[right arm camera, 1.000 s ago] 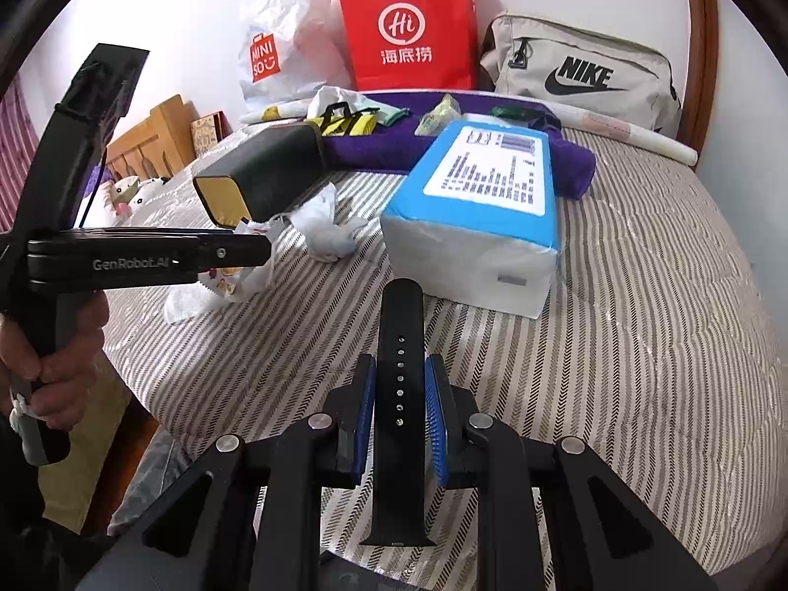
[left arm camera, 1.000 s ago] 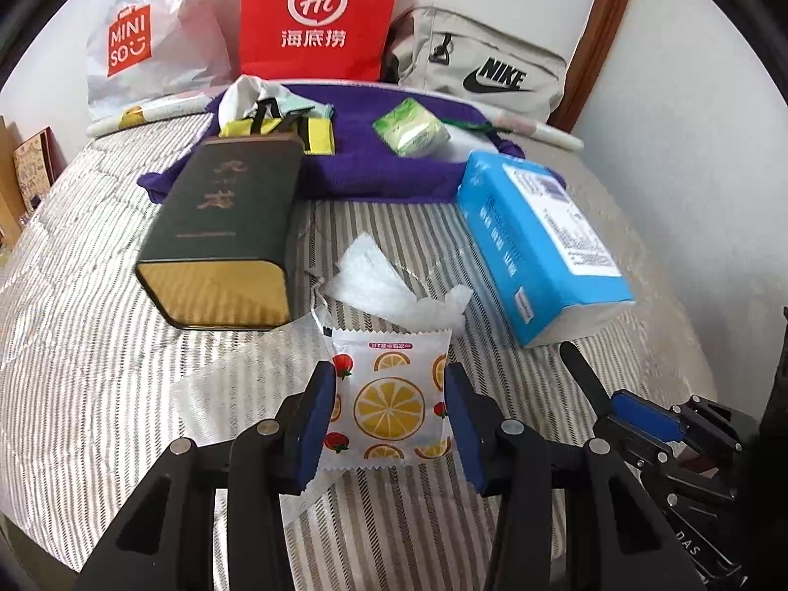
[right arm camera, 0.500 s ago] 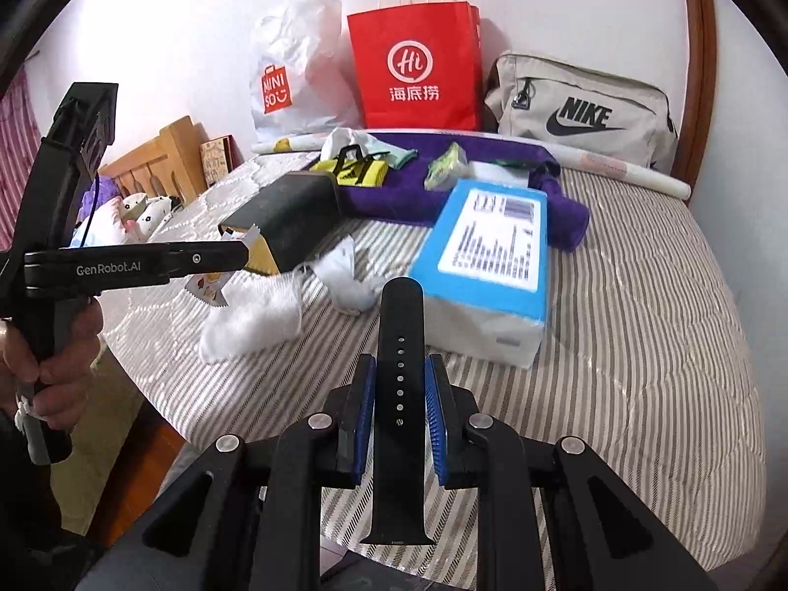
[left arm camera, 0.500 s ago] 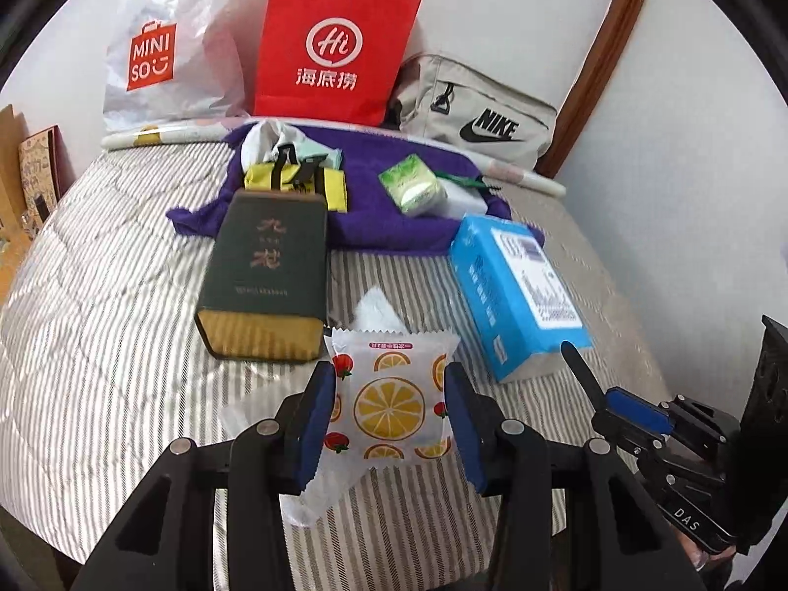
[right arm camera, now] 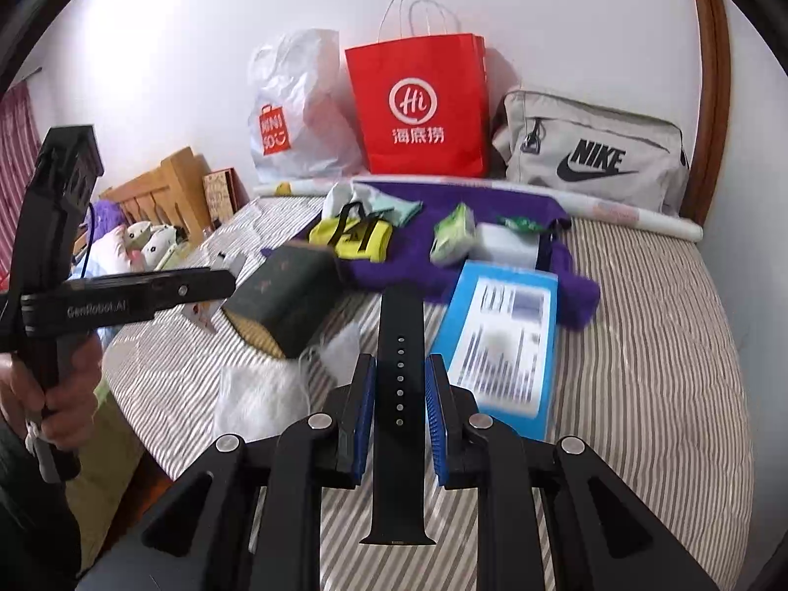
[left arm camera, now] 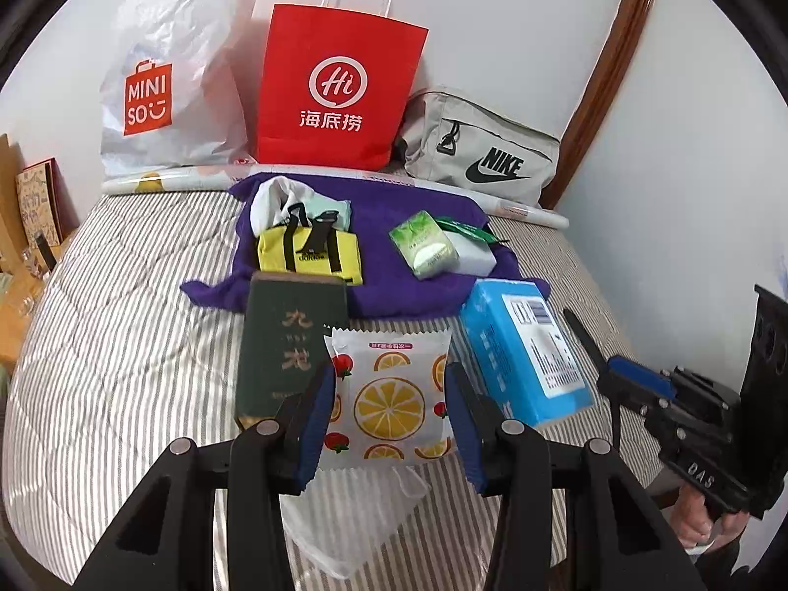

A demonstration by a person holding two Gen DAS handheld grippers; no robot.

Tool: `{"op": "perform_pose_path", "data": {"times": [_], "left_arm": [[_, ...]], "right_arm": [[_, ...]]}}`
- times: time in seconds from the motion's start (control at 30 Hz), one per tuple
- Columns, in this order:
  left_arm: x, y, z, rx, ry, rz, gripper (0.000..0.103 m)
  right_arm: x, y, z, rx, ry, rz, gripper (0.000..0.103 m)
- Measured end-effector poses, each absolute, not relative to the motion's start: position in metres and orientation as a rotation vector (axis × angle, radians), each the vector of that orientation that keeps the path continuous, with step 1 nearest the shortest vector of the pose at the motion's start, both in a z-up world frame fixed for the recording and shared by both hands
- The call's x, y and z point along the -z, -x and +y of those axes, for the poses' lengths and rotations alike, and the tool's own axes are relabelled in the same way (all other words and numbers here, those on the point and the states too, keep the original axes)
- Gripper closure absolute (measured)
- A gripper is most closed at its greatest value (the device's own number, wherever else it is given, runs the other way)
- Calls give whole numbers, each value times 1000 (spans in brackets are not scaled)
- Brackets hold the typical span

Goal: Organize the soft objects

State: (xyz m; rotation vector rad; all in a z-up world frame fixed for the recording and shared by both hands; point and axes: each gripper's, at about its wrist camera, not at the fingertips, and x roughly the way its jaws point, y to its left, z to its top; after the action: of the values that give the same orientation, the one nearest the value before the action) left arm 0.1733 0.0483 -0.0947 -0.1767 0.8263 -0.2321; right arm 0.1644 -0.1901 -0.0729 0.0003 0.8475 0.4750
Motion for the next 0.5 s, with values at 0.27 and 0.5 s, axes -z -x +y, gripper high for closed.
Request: {"op": "perform_pose_path", "data": {"times": [0.27,0.5], "left_arm": [[89,-204,60,234,209,826,60],[94,-226,62,210,237,845,60]], "right_arm": [[62,-204,-190,-455,-7,825,83],[62,-234,-192,-449,10,821,83]]}}
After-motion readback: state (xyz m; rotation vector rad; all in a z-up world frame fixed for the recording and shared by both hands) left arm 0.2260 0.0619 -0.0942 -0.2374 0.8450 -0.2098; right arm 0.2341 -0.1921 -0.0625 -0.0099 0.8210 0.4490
